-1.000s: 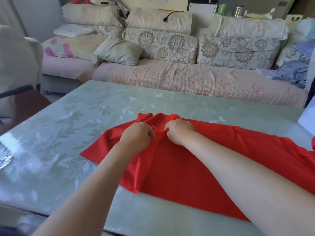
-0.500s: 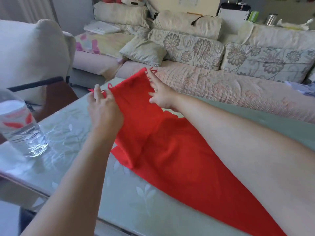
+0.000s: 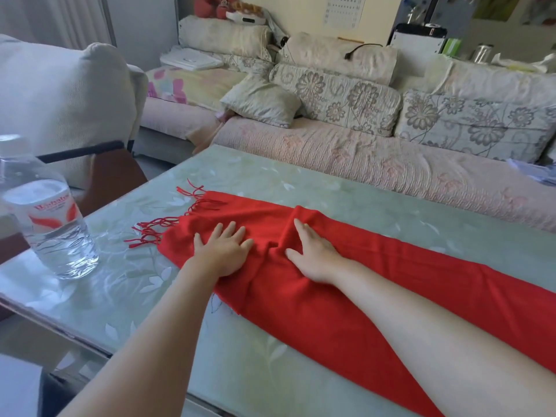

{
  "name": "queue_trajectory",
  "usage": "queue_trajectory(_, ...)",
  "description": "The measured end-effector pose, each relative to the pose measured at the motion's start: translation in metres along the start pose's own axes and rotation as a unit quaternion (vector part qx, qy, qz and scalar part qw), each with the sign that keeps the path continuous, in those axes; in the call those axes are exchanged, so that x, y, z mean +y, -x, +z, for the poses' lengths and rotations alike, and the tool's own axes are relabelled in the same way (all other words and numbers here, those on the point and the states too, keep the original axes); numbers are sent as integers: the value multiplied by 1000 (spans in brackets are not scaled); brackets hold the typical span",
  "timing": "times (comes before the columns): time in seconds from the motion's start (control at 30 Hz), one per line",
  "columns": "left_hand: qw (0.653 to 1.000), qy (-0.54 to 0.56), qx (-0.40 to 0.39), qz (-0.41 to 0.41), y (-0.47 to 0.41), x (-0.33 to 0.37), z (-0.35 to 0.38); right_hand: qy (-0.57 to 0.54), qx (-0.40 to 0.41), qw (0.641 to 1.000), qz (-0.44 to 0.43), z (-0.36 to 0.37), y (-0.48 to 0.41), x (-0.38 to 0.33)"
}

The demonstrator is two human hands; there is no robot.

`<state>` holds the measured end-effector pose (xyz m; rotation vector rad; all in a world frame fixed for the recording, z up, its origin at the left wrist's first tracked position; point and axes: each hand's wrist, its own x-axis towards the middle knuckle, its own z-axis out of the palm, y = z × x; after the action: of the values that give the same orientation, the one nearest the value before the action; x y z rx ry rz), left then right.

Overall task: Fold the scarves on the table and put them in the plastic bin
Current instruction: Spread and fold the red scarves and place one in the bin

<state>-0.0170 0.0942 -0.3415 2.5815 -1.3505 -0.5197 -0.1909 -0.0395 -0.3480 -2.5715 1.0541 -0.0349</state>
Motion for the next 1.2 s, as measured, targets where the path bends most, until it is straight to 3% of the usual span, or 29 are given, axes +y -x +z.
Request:
queue_trajectory(0.1,1000,-5,31,1,-7,-10,-9,73,-21,997,8,0,-1,11)
queue_trajectory(0.27,978,-57,193,53,5,-15,-11,75,2,997,16,-10,-9,3)
queue_trajectory(0.43,996,-40,46,67,26,-16,-20,52,59,997,-8,-3,-2,-20)
queue_trajectory(0.5,996,-35,47,67,31,-16,-19,43,56,997,-21,5,6,-29)
queue_trajectory(0.57,992,-38,120,33,34,-16,-28,38,49,998,-31,12,14,-35)
queue_trajectory(0.67,951,-16,290,-106,36,-30,-53,34,39,998,-44,18,23,-39)
queue_trajectory(0.73,929,26,335,-153,37,-41,-61,39,29,997,-54,19,27,-39)
queue_trajectory(0.8,932,20,334,-142,40,-39,-57,52,12,997,-59,18,30,-38)
queue_trajectory(0.87,940,-10,339,-48,38,-26,-45,63,-2,996,-61,18,32,-37)
queue_trajectory(0.93,946,11,304,109,33,-7,-32,60,-7,996,-62,17,32,-36)
queue_trajectory(1.0,960,45,200,193,32,12,-19,50,-10,997,-61,15,31,-36)
queue_trajectory(1.03,974,41,137,178,34,19,-12,46,-12,997,-61,14,31,-36)
queue_trajectory(1.1,996,-49,26,66,31,19,-1,62,-14,995,-72,8,30,-34)
queue_trajectory(1.13,995,-95,-3,12,30,17,0,75,-7,993,-87,5,30,-32)
queue_trajectory(1.2,992,-119,12,-43,26,12,-9,58,32,991,-119,-5,27,-28)
